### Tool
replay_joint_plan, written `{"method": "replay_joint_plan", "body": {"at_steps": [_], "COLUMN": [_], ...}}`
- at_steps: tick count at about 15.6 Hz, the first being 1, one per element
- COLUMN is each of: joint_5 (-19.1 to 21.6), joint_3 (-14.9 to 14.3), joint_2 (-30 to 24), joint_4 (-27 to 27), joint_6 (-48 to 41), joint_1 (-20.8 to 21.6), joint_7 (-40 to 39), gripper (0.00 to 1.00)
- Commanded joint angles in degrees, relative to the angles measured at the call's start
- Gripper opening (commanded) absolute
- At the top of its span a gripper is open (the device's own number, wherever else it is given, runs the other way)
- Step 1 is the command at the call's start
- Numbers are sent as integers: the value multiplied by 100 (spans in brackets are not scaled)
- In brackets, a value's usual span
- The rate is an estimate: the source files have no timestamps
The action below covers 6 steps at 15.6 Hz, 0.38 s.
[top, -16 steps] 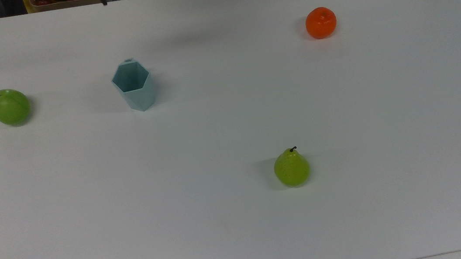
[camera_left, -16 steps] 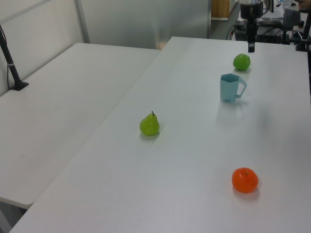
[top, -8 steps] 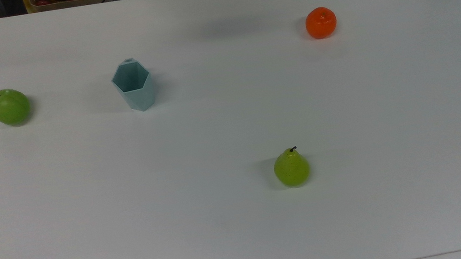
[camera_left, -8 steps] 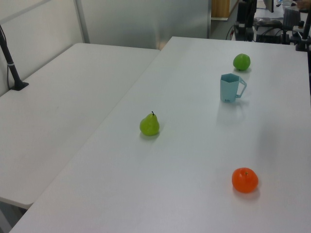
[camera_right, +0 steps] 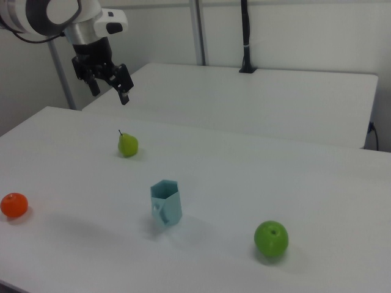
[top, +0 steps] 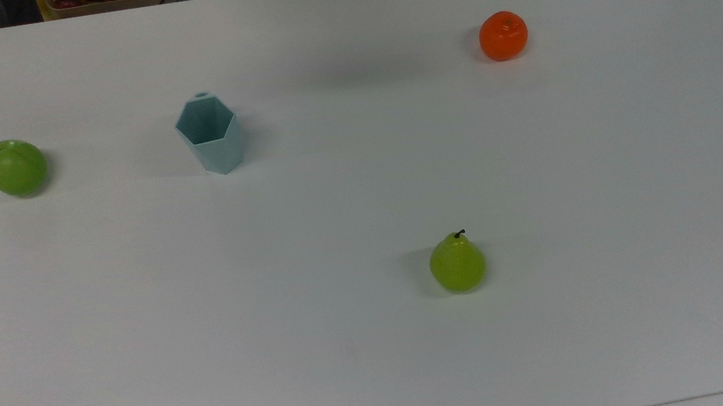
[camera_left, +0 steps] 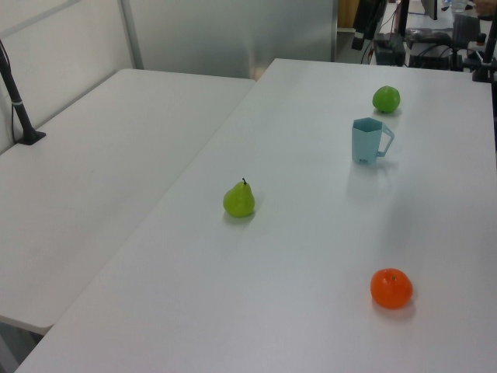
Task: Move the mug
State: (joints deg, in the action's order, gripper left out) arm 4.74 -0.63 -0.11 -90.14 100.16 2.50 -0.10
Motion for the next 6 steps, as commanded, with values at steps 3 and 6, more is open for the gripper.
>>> {"method": "replay_joint_plan", "body": {"at_steps": [3, 6], "joint_5": [106, 107], "joint_3": [-77, -77], "joint_2": [-7, 2], "joint_4": [5, 5], "joint_6": [47, 47], "joint_1": [32, 40], "joint_7": [-211, -183], "gripper": [100, 100]}}
